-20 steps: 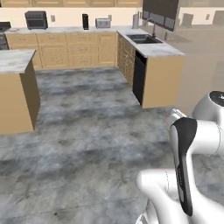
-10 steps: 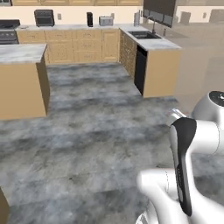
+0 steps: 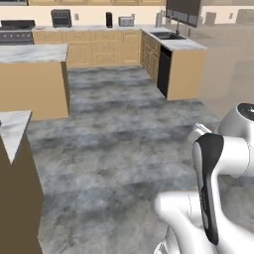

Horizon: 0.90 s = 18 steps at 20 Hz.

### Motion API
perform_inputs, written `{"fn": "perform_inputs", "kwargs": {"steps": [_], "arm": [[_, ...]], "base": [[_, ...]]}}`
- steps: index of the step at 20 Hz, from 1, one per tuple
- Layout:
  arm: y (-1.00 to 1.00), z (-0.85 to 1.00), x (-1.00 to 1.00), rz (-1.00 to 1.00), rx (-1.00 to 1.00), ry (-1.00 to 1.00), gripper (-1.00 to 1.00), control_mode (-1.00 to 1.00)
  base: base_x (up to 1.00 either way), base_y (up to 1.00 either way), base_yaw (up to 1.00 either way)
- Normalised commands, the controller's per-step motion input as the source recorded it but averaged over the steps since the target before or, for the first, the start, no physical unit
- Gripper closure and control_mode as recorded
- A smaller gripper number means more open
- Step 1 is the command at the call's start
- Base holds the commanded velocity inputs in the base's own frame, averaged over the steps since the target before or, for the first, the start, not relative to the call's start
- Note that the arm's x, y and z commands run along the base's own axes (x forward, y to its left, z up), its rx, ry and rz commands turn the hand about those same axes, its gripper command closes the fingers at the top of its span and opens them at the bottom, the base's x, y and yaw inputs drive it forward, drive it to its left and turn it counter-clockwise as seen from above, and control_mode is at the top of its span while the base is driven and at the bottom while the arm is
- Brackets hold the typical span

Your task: Place the cold items (broccoli and cucumber) from the fridge in one tupperware on the dining counter. Place the warm items (kebab skewer and hot dog) in the stove area in another tupperware.

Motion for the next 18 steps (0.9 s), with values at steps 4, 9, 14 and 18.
{"fn": "perform_inputs", "kwargs": {"steps": [4,9,14,18], "arm": [[0.0,0.0,0.0,0.0,0.0,0.0,1.0,1.0],[0.0,0.0,0.0,0.0,0.0,0.0,1.0,1.0],[0.0,0.0,0.0,0.0,0.0,0.0,1.0,1.0],[0.0,0.0,0.0,0.0,0.0,0.0,1.0,1.0]], "base": [[-1.0,0.81,0.0],[-1.0,0.71,0.0],[-0.77,0.79,0.0],[-0.56,0.77,0.0]]}}
